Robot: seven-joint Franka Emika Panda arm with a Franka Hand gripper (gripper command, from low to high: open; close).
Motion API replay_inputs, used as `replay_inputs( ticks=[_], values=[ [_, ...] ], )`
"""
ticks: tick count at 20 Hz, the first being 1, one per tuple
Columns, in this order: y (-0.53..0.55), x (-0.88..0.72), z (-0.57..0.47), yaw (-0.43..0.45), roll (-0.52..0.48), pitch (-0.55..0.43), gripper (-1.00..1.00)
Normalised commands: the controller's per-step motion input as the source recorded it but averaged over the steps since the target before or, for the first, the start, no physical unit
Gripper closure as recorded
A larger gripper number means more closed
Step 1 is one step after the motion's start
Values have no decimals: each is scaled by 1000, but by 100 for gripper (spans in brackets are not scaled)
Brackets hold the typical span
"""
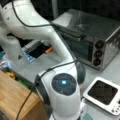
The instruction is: Pick up the pan. Place the pan on the table. Pick up the bowl. Place the bowl on the stove.
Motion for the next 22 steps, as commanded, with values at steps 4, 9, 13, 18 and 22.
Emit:
replay_inputs(
  ticks=[4,9,13,18,22],
  values=[
    [-119,180,33,-11,-15,51,-100],
    [-138,197,0,29,29,39,-100],
    [-149,221,-2,56,61,46,-100],
    [-170,218,33,58,16,60,-100],
    [-180,234,11,66,2,72,-100]
  ],
)
